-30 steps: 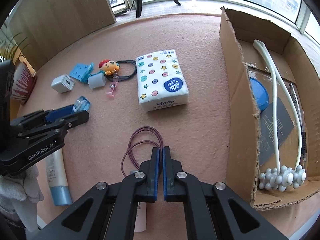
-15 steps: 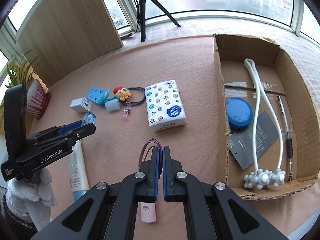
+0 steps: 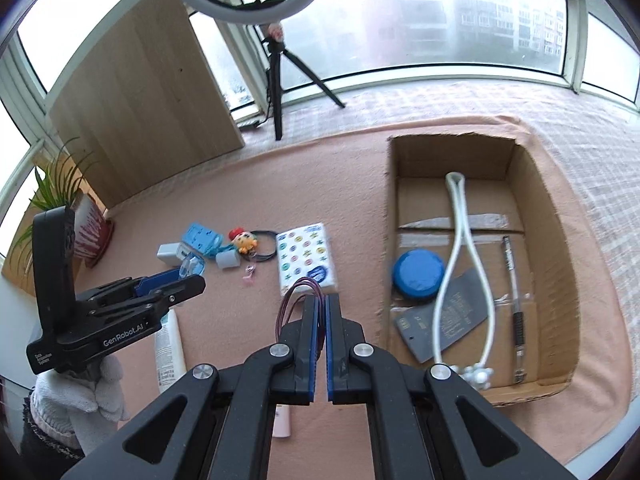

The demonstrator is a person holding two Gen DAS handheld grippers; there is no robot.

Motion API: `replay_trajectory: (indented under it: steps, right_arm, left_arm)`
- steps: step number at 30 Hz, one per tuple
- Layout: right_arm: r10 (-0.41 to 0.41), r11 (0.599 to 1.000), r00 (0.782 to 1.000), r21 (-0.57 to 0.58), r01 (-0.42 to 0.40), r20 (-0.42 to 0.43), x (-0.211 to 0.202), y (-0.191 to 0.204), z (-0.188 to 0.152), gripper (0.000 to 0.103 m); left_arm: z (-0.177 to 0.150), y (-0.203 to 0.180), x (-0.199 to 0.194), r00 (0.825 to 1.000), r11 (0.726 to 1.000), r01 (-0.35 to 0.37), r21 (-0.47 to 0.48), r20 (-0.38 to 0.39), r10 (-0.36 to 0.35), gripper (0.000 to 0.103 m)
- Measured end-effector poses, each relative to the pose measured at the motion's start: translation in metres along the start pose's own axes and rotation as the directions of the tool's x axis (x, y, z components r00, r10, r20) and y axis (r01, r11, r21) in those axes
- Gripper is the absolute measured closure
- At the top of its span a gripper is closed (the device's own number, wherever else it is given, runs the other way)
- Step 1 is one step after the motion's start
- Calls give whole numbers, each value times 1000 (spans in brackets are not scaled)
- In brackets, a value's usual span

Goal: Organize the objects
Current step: 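Lower the blue bottle into the box and open the left gripper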

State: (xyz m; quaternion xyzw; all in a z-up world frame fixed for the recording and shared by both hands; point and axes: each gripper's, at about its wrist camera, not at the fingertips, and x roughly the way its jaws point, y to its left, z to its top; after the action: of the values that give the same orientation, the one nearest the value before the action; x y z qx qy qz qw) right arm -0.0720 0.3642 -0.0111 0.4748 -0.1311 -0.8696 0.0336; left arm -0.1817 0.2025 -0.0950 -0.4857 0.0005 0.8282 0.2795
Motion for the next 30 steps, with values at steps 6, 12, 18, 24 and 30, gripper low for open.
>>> replay_trajectory:
  steps: [6,12,18,24,30]
  right_arm:
    - [-46,998,999,42,45,27,-13,-40,4,100]
    - [-76,994,997,83,73,26,-19,-75,1,100]
    - [-85,989,996,119,83,16,-21,-104,-3,100]
    - [-83,988,997,133,82,-1,-17,-126,-6,100]
    - [-62,990,998,129,65,-25,-10,-134,-9,100]
  left_arm:
    - [12,-42,6,999,997,48,54,7,-48,69]
    - [29,-92,19,996,990,84,113,4,-85,69]
    - [40,-133,46,995,984,101,147,-19,-99,69]
    - [51,-155,73,996,984,90,155,-39,-85,69]
    - [57,-169,97,996,986,73,149,-56,-65,69]
